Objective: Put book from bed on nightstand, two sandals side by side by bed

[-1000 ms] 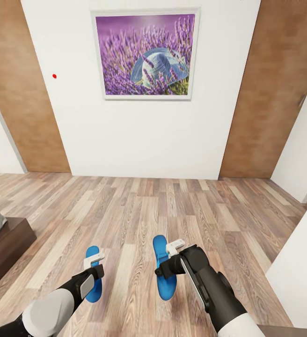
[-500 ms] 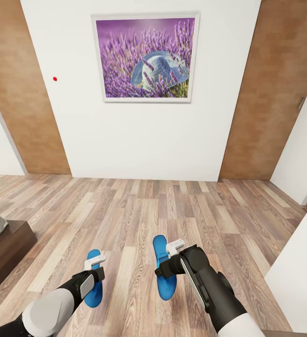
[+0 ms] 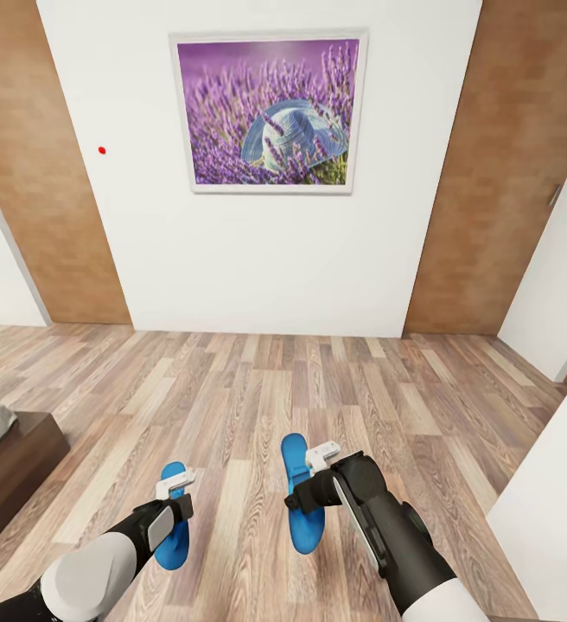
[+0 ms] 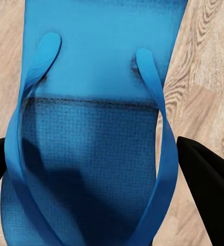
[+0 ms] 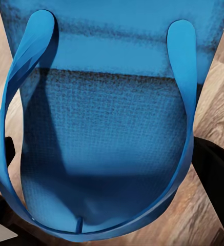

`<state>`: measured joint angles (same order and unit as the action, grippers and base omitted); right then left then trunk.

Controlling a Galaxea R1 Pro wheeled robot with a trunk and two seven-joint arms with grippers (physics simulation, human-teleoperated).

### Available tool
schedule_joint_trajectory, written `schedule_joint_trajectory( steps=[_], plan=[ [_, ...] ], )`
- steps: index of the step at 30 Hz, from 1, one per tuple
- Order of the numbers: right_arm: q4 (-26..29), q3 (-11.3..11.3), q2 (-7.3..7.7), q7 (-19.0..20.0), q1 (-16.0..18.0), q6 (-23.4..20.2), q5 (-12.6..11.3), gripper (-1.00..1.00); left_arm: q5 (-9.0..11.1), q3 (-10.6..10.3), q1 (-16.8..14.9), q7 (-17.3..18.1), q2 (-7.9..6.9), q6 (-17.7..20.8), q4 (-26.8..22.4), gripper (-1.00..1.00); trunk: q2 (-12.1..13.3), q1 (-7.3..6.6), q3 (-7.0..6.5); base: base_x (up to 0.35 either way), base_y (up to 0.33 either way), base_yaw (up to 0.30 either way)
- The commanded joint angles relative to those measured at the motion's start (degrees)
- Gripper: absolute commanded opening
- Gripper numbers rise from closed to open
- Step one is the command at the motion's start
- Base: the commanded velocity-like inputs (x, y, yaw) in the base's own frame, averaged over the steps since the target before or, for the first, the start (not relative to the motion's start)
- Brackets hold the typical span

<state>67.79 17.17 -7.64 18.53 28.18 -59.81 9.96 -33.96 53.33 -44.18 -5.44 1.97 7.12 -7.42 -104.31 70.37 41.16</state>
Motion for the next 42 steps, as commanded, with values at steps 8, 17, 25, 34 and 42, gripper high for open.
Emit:
schedule_joint_trajectory(
  steps=[8,17,25,34,42],
  plan=[
    [0.1,0.3,-0.01,0.5,0.0,-0.2,0.6,-1.0,-0.4,0.2,0.0,-0.1,0.05,0.3,-0.1,-1.0,3.2,-1.77,-1.37,0.0,0.0,-0.007],
    [0.1,0.3,-0.02,0.5,0.0,-0.2,0.6,-1.0,-0.4,0.2,0.0,-0.2,0.07,0.3,-0.1,-1.0,6.8,-3.75,-2.99,0.0,0.0,0.0],
    [0.1,0.5,-0.09,0.5,0.0,-0.2,0.6,-1.0,-0.4,0.2,0.0,-0.3,0.13,0.3,-0.1,-1.0,10.0,-5.5,-4.42,0.0,0.0,0.0],
    [0.1,0.5,-0.02,0.6,0.0,-0.2,0.6,-1.0,-0.4,0.2,0.0,-0.3,0.14,0.3,-0.1,-1.0,13.6,-7.48,-6.04,0.0,0.0,0.0],
    [0.1,0.4,-0.01,0.6,0.0,-0.2,0.6,-1.0,-0.4,0.2,0.0,-0.3,0.14,0.3,-0.1,-1.0,16.8,-9.24,-7.47,0.0,0.0,0.0]
  ],
)
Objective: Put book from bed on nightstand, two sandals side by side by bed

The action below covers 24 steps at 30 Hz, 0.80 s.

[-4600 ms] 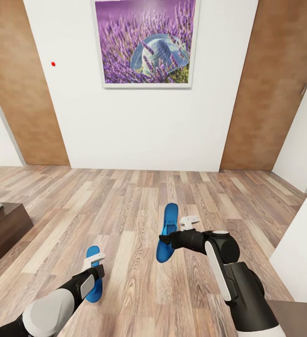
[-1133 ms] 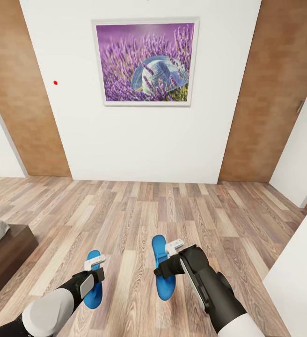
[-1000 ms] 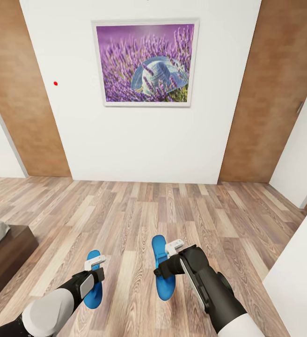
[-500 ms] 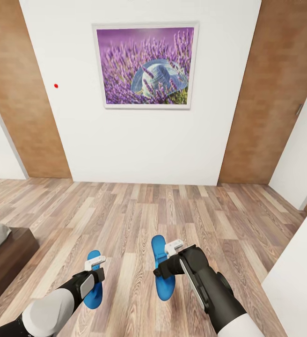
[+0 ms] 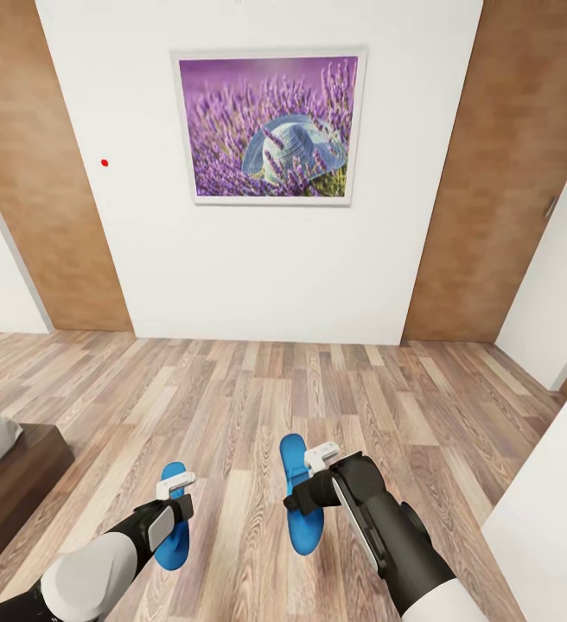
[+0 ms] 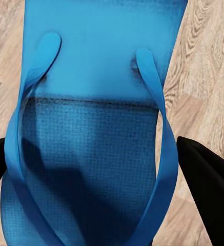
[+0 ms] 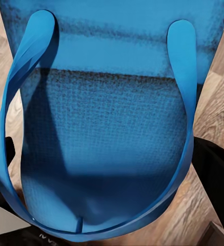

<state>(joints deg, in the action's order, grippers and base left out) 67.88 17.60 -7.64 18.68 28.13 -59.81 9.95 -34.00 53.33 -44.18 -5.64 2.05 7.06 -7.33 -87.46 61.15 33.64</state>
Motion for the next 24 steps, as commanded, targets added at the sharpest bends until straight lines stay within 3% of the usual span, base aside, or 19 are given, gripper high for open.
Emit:
schedule_joint_trajectory(
  steps=[1,24],
  plan=[
    [0.0,0.0,0.0,0.5,0.0,-0.2,0.6,-1.0,-0.4,0.2,0.0,-0.1,0.06,0.3,-0.1,-1.0,0.4,-0.23,-0.13,0.0,0.0,0.0],
    [0.0,0.0,0.02,0.7,0.0,-0.2,0.6,-1.0,-0.4,0.2,0.0,-0.1,0.07,0.2,-0.2,-1.0,9.6,-5.28,-4.26,0.0,0.0,0.0]
  ],
)
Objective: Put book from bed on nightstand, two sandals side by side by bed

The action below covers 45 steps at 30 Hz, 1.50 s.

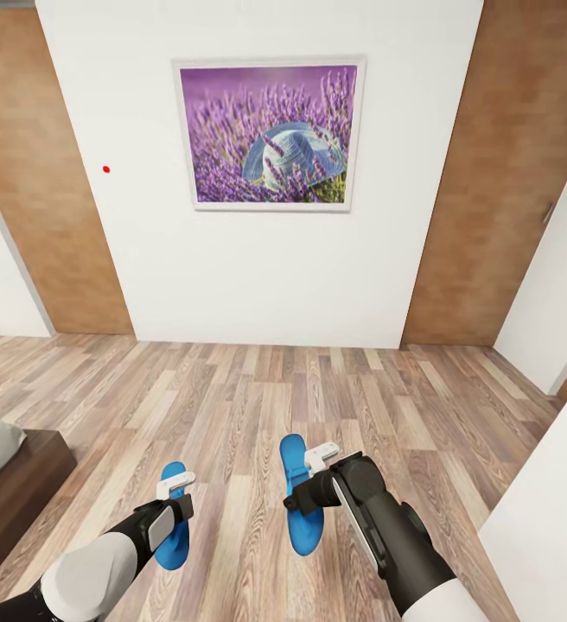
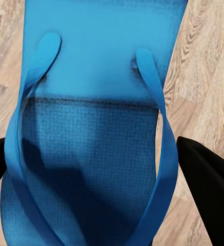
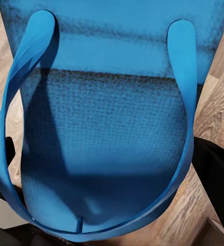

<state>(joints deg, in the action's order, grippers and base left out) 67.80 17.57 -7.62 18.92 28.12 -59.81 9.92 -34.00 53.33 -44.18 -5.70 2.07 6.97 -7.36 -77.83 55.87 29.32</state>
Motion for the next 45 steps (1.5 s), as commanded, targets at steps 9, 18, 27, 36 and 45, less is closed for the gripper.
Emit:
schedule_joint_trajectory(
  steps=[9,18,27,36,45],
  plan=[
    [0.0,0.1,-0.07,0.6,0.1,-0.2,0.6,-1.0,-0.4,0.2,0.0,-0.1,0.12,0.3,-0.1,-1.0,3.6,-1.98,-1.56,0.0,0.0,0.0],
    [0.1,0.1,-0.11,0.7,0.0,-0.2,0.5,-1.0,-0.4,0.2,0.0,-0.1,0.05,0.3,-0.2,-1.0,7.2,-3.96,-3.18,0.0,0.0,0.0],
    [0.0,0.1,-0.09,0.7,0.0,-0.2,0.5,-1.0,-0.4,0.2,0.0,-0.1,0.12,0.3,-0.1,-1.0,10.8,-5.94,-4.79,0.0,0.0,0.0],
    [0.0,0.1,-0.12,0.7,0.0,-0.2,0.5,-1.0,-0.5,0.2,0.0,0.0,0.12,0.1,-0.1,-1.0,14.4,-7.91,-6.41,0.0,0.0,0.0],
    [0.0,0.2,-0.12,0.7,0.0,-0.2,0.5,-1.0,-0.5,0.2,0.0,-0.1,0.12,0.1,-0.2,-1.0,18.0,-9.89,-8.03,0.0,0.0,0.0]
  ],
)
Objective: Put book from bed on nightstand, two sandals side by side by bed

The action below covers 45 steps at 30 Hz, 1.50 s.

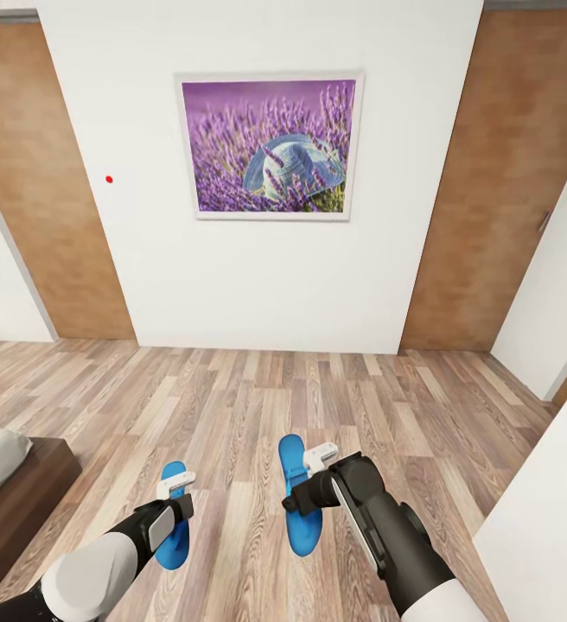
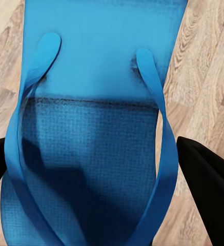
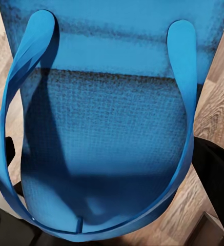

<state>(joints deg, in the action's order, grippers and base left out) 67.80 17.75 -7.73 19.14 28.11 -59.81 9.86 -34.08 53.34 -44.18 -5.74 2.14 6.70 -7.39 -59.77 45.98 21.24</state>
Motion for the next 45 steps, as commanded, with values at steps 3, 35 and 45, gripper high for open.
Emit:
schedule_joint_trajectory(
  steps=[3,35,45],
  plan=[
    [0.0,0.0,-0.01,0.5,0.0,-0.2,0.6,-1.0,-0.4,0.2,0.0,-0.1,0.05,0.3,-0.1,-1.0,1.2,-0.66,-0.48,0.0,0.0,0.0],
    [0.0,0.1,-0.01,0.5,0.0,-0.2,0.6,-1.0,-0.5,0.2,0.0,-0.1,0.05,0.4,-0.1,-1.0,14.0,-7.69,-6.22,0.0,0.0,0.0],
    [0.0,0.1,-0.01,0.5,0.0,-0.2,0.6,-1.0,-0.4,0.2,0.0,-0.1,-0.01,0.4,-0.1,-1.0,18.0,-9.89,-8.02,0.0,0.0,0.0]
  ],
)
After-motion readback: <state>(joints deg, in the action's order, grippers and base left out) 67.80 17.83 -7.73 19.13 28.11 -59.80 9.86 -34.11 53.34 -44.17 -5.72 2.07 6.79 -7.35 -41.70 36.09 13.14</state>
